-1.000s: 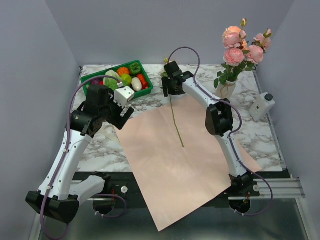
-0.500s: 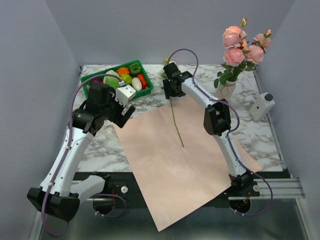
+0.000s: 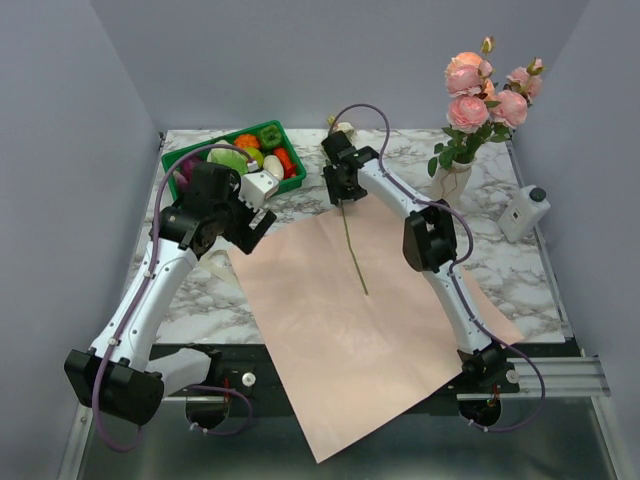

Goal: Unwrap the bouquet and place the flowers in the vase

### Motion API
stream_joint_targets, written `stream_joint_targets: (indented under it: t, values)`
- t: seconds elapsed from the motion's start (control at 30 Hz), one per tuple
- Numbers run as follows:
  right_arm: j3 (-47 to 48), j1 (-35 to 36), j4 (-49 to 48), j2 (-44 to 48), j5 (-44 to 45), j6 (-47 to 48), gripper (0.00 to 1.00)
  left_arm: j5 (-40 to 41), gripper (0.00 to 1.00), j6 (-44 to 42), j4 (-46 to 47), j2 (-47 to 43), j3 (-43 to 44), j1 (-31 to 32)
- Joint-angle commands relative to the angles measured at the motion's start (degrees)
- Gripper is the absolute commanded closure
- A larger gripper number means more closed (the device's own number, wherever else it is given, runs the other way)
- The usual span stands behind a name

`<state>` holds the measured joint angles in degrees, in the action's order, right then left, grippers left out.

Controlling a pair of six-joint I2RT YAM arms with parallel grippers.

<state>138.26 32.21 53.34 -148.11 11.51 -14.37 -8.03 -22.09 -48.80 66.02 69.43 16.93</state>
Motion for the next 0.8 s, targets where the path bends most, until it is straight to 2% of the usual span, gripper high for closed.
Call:
stream_joint_targets:
  t: [0.0, 0.3, 0.33, 0.67, 0.77]
  values:
    - [1.58, 1.37, 2.29, -1.83, 1.50, 1.10, 0.39, -1.81, 0.01, 0.11, 1.51, -1.24, 1.41, -0.32]
    - [-1.32, 1.54, 4.31, -0.42, -0.69, 1.36, 0.64, -1.81, 0.01, 0.99, 1.34, -3.88, 0.80, -0.32]
    - [-1.58, 1.54, 4.84, -0.51, -0.96, 1.19, 0.69, -1.90, 0.01, 0.99, 1.25, -4.23, 0.80, -0.32]
    - [-5.89, 1.37, 1.33, 3.70, -4.04, -2.06, 0.99, -1.28, 0.01, 0.47, -1.39, -7.92, 0.88, -0.32]
    - [-6.59, 1.37, -1.04, 7.30, -3.07, -2.85, 0.99, -1.37, 0.01, 0.55, -2.09, -8.71, 1.06, -0.32]
